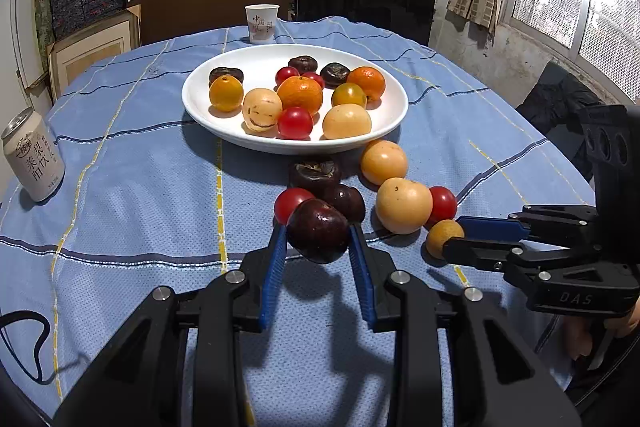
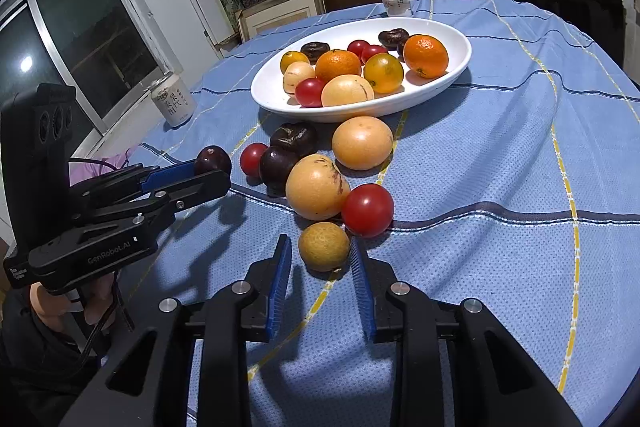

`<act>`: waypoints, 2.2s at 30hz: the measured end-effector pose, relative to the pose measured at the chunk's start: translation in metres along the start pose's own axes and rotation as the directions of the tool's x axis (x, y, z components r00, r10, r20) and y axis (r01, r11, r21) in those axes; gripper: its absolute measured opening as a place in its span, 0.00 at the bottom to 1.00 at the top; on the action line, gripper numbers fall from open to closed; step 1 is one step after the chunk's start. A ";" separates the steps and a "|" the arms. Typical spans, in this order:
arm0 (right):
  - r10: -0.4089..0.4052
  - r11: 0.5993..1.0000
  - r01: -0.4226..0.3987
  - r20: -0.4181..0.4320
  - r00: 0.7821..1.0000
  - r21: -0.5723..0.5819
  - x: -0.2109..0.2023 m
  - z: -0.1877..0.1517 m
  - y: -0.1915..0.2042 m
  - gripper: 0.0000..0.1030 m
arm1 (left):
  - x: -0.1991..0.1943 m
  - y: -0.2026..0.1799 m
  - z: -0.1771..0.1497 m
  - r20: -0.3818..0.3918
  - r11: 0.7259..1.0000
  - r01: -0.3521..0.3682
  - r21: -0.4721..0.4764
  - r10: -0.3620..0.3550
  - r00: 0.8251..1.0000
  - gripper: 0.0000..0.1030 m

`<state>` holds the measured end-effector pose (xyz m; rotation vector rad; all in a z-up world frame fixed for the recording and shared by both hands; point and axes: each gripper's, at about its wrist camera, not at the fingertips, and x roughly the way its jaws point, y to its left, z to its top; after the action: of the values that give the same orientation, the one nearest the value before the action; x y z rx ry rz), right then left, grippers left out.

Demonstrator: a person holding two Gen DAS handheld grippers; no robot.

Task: Organize fruits
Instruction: 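Grasp a small tan pear with the right gripper while the left gripper holds the plum, then carry the plum and pear over the plate, lower them and open both grippers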

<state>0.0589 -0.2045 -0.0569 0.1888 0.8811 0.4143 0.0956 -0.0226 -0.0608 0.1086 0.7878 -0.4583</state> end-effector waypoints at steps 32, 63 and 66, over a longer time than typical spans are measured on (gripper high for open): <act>-0.101 0.987 0.091 -0.070 0.992 -0.130 0.009 0.005 0.012 0.28 | -0.004 0.009 0.011 0.006 1.000 0.014 -0.017 -0.014 1.000 0.30; -0.114 0.979 0.134 0.135 0.984 -0.152 0.045 0.181 -0.016 0.31 | 0.063 0.048 0.151 0.085 0.995 -0.099 -0.027 0.101 0.991 0.51; -0.130 0.976 0.153 0.147 0.981 -0.155 0.049 0.181 -0.019 0.40 | 0.073 0.058 0.153 0.064 0.993 -0.108 -0.052 0.111 0.992 0.52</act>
<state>0.2327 -0.1988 0.0156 0.0001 0.7169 0.3352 0.2666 -0.0366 -0.0084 0.0903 0.7225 -0.3370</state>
